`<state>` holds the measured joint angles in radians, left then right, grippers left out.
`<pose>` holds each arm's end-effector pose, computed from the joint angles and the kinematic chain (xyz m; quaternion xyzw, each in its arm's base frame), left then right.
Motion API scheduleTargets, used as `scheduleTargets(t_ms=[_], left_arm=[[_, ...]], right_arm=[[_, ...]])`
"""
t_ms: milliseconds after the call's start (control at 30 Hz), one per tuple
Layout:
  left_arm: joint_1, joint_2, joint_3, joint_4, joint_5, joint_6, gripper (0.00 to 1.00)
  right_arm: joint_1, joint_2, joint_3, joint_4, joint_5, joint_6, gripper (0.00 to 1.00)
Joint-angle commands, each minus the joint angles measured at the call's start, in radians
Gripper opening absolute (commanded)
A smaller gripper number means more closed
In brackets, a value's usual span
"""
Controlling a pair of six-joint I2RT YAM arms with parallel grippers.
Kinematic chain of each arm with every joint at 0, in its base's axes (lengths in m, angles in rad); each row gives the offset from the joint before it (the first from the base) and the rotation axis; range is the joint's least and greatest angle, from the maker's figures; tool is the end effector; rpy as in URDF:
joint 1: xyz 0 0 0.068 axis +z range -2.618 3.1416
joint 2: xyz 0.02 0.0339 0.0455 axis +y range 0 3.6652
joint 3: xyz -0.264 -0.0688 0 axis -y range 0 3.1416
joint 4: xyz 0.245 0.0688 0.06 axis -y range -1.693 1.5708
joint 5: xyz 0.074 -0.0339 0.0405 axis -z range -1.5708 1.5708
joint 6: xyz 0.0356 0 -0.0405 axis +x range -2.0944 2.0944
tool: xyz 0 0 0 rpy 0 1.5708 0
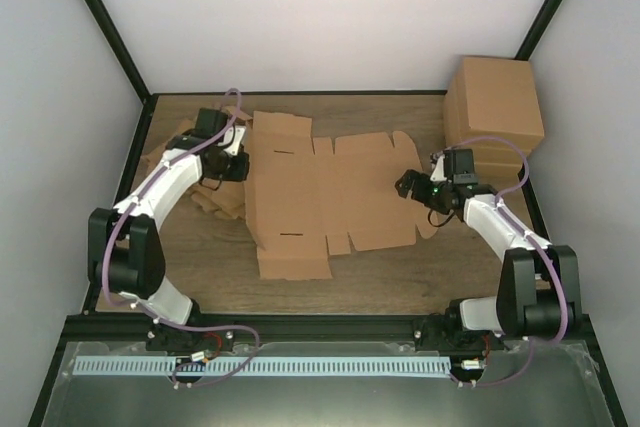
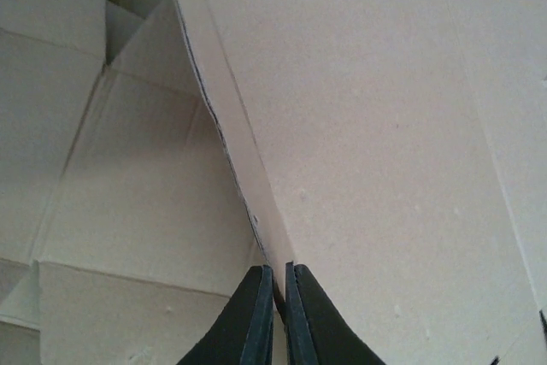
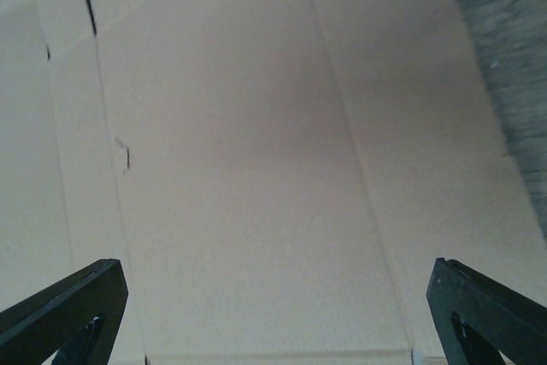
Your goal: Fold the paper box
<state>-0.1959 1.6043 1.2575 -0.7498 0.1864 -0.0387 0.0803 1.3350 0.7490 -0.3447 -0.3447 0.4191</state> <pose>0.3218 -0.0706 0.2535 0.0978 0.9631 -0.1172 0.2217 0.2580 0.0328 0.1985 0.1045 0.9309 0.2343 0.2601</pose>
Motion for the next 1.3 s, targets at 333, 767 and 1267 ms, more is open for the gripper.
scheduleTargets(t_ms=[333, 767, 1267], left_arm=[[0.006, -0.238, -0.352, 0.317, -0.054, -0.247, 1.00], [0.064, -0.156, -0.403, 0.428, 0.138, -0.305, 0.89], [0.064, -0.035, -0.378, 0.486, 0.012, -0.324, 0.91]], right_arm=[[0.004, 0.058, 0.072, 0.036, 0.199, 0.002, 1.00], [-0.040, 0.108, 0.052, 0.138, 0.064, -0.047, 1.00], [-0.111, 0.164, 0.019, 0.157, 0.113, 0.008, 1.00]])
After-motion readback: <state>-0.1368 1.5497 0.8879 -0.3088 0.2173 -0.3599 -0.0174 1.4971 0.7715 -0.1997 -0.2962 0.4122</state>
